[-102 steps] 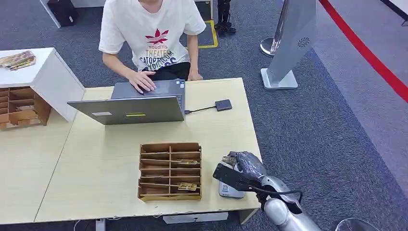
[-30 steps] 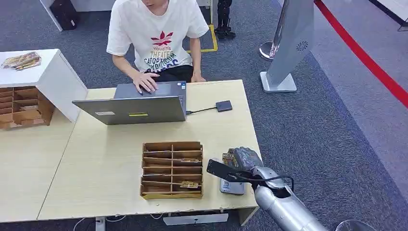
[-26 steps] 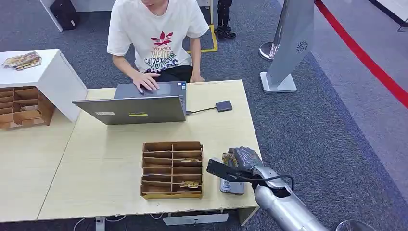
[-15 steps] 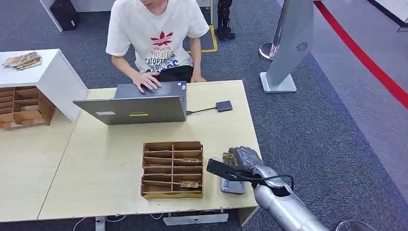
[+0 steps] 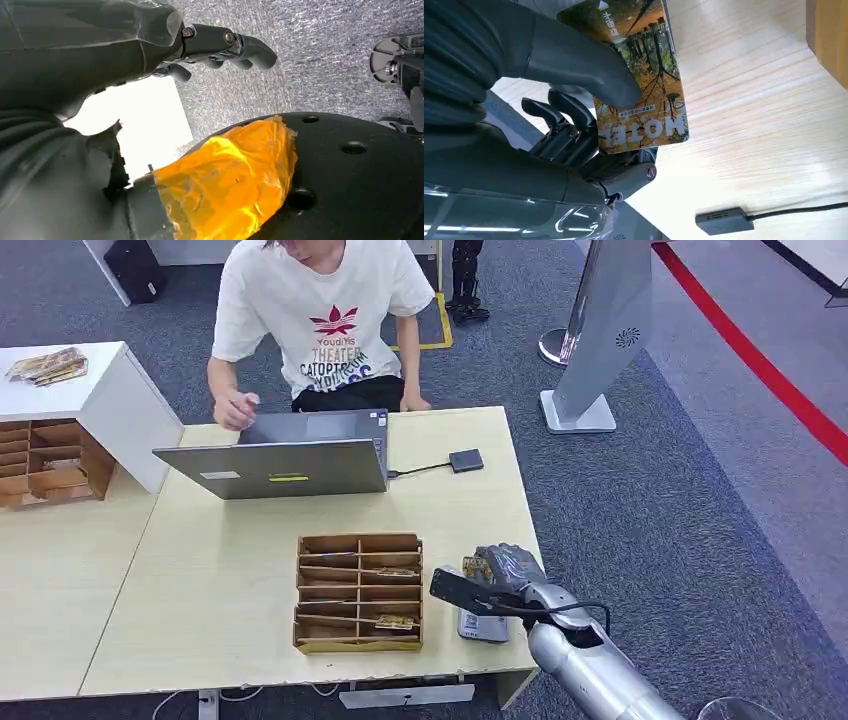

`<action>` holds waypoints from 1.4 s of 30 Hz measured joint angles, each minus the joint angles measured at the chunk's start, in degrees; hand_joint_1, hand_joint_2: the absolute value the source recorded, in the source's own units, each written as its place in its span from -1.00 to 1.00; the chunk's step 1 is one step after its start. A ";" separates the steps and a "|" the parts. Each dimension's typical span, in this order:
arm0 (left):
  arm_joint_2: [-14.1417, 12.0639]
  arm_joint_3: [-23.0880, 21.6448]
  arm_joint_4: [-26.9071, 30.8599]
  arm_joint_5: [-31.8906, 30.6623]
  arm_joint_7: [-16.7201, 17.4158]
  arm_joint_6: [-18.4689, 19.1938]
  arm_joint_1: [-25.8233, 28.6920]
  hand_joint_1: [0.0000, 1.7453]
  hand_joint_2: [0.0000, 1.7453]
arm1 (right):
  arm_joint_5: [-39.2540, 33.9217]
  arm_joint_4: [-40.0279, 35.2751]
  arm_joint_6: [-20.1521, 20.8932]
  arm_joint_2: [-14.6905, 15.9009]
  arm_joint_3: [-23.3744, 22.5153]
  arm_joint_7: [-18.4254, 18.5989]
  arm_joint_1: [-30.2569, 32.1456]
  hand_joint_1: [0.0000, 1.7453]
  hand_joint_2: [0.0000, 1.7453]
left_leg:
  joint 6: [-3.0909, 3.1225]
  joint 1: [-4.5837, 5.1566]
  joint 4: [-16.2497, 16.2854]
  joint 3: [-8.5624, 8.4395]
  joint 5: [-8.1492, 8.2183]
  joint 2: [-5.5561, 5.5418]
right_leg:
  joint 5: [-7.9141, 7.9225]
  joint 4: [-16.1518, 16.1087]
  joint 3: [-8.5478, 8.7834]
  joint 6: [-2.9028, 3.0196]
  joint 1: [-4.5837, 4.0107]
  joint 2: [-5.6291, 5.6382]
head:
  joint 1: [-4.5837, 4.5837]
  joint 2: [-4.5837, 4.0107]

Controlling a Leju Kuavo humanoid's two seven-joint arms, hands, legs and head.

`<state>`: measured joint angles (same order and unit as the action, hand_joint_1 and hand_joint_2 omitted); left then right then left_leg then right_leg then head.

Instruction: Pass the card to the sensor for recognition and then transmit it.

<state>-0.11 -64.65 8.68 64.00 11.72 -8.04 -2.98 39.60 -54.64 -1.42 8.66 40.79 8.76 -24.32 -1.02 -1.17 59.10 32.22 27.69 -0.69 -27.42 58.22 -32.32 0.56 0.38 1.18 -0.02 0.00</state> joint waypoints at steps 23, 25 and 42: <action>0.00 -0.02 0.00 0.26 -0.07 0.02 0.00 -1.00 -1.00 | 0.17 0.46 0.35 -0.24 -0.26 -0.35 -0.33 1.00 1.00 | 0.01 0.00 0.00 0.01 0.00 0.00 | 0.02 -0.06 0.01 -0.03 0.00 0.00 | 0.00 0.00; 0.00 -0.02 0.00 0.26 -0.07 0.00 0.00 -1.00 -1.00 | 0.15 0.50 0.35 -0.24 -0.26 -0.35 -0.34 1.00 1.00 | 0.01 0.00 0.00 0.01 0.00 0.00 | 0.02 -0.06 0.01 -0.03 0.00 0.00 | 0.00 0.00; -0.07 -0.33 0.00 0.26 -0.46 0.02 -0.01 -1.00 -1.00 | 0.18 0.85 0.83 -0.31 -0.28 -0.52 -0.74 1.00 1.00 | 0.03 0.00 0.00 0.00 -0.02 0.00 | 0.03 -0.07 0.03 -0.04 0.00 0.00 | 0.00 0.00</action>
<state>-0.18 -64.98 8.68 64.26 11.26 -8.02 -2.99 39.78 -53.79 -0.59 8.35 40.50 8.24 -25.06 -0.99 -1.17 59.10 32.23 27.67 -0.69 -27.38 58.14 -32.29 0.52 0.38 1.18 -0.02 0.00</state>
